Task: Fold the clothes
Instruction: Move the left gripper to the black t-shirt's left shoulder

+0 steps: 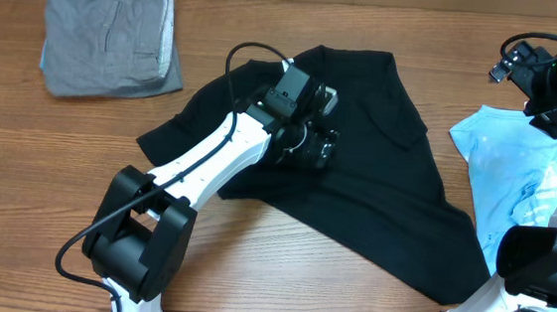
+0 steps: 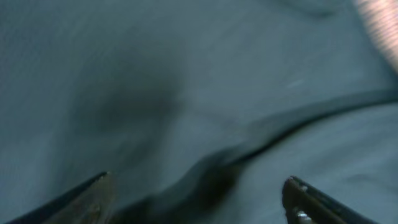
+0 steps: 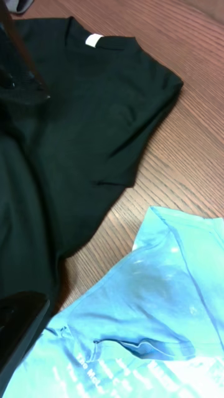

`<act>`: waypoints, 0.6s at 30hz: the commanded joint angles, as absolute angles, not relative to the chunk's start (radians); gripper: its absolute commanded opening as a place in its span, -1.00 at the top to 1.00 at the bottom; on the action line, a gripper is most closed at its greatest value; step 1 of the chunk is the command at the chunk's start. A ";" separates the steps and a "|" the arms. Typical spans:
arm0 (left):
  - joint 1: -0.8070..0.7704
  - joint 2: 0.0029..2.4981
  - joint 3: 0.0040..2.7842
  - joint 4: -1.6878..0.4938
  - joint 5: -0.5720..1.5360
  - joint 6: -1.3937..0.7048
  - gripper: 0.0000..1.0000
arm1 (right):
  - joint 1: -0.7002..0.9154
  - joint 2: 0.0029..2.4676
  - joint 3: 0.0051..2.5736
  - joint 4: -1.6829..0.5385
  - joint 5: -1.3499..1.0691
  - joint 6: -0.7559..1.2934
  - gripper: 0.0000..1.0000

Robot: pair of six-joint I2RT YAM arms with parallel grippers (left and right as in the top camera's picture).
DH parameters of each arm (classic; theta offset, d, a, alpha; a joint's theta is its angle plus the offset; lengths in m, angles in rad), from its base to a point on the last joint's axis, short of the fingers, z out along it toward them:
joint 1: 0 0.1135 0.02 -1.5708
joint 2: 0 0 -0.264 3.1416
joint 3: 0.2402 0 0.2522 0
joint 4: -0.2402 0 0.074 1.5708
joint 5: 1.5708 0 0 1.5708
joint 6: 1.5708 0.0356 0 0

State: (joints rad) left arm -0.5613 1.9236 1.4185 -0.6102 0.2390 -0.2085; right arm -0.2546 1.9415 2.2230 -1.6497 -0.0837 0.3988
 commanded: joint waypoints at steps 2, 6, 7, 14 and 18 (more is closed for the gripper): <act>-0.518 1.924 1.438 -0.752 -0.037 -0.294 -1.00 | -0.221 1.942 2.190 -1.629 -0.113 0.392 -1.00; -0.447 1.924 1.437 -0.887 -0.051 -0.292 -0.99 | -0.176 1.942 2.099 -1.564 -0.114 0.393 -1.00; -0.425 1.924 1.436 -0.913 -0.036 -0.291 -1.00 | -0.162 1.942 2.065 -1.536 -0.115 0.393 -1.00; -0.357 1.925 1.422 -0.983 0.044 -0.244 -0.96 | -0.078 1.942 1.872 -1.360 -0.133 0.435 -1.00; -0.357 1.934 1.390 -0.990 0.041 -0.262 -0.86 | -0.048 1.944 1.808 -1.302 -0.133 0.442 -1.00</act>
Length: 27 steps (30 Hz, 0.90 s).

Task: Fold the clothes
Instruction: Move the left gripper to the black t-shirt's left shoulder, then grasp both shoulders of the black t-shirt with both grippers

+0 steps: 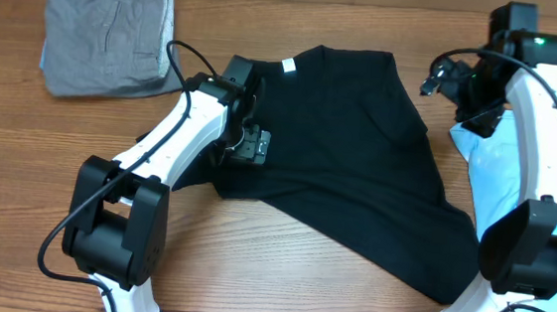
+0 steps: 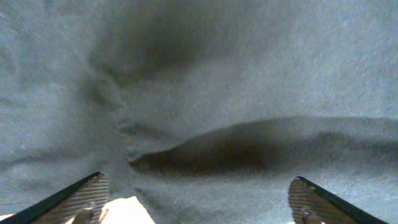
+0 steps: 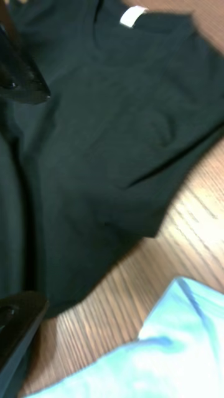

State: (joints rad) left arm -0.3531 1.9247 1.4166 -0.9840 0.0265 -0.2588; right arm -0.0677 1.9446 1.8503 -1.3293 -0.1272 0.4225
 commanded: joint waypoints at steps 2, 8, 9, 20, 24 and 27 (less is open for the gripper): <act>-0.357 1.952 1.365 -0.976 0.041 -0.270 -0.85 | -0.036 1.944 1.784 -1.277 -0.133 0.443 -1.00; -0.351 2.043 1.337 -0.959 0.040 -0.270 -0.79 | -0.023 1.947 1.758 -1.245 -0.133 0.469 -1.00; -0.347 2.059 1.337 -0.962 0.040 -0.270 -0.78 | -0.023 1.947 1.754 -1.242 -0.133 0.469 -1.00; -0.305 2.186 1.337 -0.999 -0.041 -0.313 0.67 | 0.012 1.966 1.724 -1.201 -0.133 0.483 -1.00; -0.249 2.188 1.337 -1.066 -0.101 -0.362 0.92 | 0.051 2.002 1.706 -1.172 -0.135 0.500 -1.00; -0.188 2.188 1.337 -1.142 -0.196 -0.434 0.92 | 0.089 2.037 1.706 -1.159 -0.140 0.511 -1.00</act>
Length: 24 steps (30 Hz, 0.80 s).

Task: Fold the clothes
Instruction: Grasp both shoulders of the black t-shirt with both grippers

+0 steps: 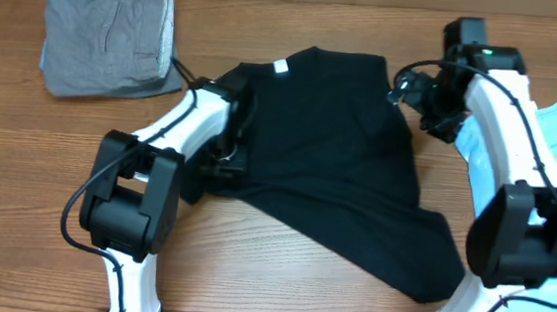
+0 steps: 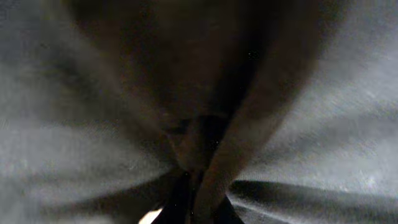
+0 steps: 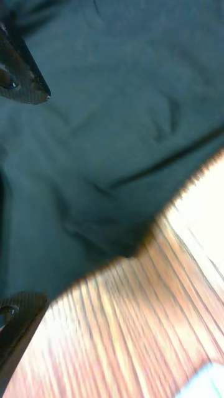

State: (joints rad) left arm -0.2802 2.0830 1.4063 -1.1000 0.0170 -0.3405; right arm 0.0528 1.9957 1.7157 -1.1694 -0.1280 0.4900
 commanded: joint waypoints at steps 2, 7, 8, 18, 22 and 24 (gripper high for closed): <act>-0.139 2.188 1.337 -1.174 -0.228 -0.459 0.91 | 0.119 2.061 1.705 -1.147 -0.144 0.519 -1.00; -0.011 2.187 1.337 -1.196 -0.226 -0.461 0.68 | 0.186 2.108 1.705 -1.111 -0.167 0.532 -1.00; 0.008 2.187 1.337 -1.201 -0.222 -0.455 0.21 | 0.198 2.117 1.705 -1.105 -0.167 0.532 -1.00; 0.062 2.065 1.340 -1.219 -0.208 -0.450 -0.40 | 0.316 2.134 1.705 -1.063 -0.213 0.533 -1.00; 0.059 1.924 1.340 -1.200 -0.128 -0.417 -0.43 | 0.322 2.148 1.705 -1.047 -0.225 0.551 -1.00; 0.053 1.852 1.340 -1.181 -0.089 -0.395 -0.46 | 0.323 2.155 1.705 -1.040 -0.249 0.543 -1.00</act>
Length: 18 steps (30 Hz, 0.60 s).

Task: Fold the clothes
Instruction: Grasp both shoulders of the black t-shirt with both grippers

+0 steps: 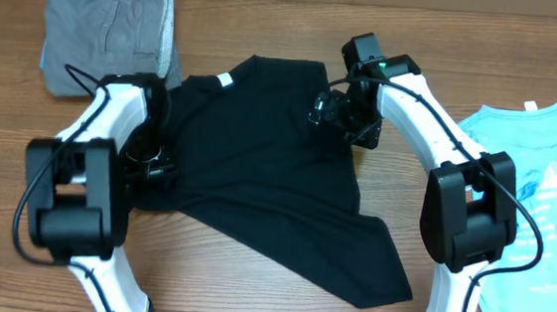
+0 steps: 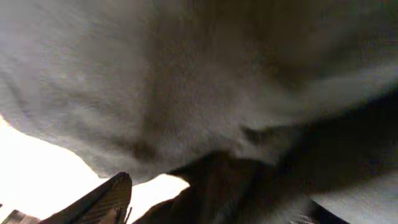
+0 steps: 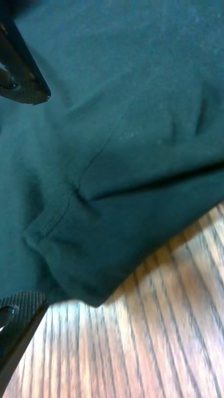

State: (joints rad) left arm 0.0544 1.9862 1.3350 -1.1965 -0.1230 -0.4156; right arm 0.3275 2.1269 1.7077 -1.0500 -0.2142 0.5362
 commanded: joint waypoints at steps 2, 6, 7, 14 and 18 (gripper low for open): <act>0.045 1.789 1.340 -1.160 -0.057 -0.373 -0.62 | 0.333 2.156 1.705 -1.032 -0.279 0.472 -1.00; 0.039 1.720 1.340 -1.128 -0.024 -0.373 -1.00 | 0.384 2.156 1.705 -1.066 -0.194 0.421 -0.99; 0.039 1.718 1.340 -1.129 -0.025 -0.373 -1.00 | 0.395 2.157 1.705 -1.080 -0.158 0.433 -0.99; 0.039 1.728 1.338 -1.152 -0.025 -0.362 -1.00 | 0.430 2.157 1.697 -1.116 -0.038 0.510 -0.83; 0.039 1.728 1.338 -1.158 -0.024 -0.362 -1.00 | 0.430 2.157 1.666 -1.085 -0.038 0.509 -0.78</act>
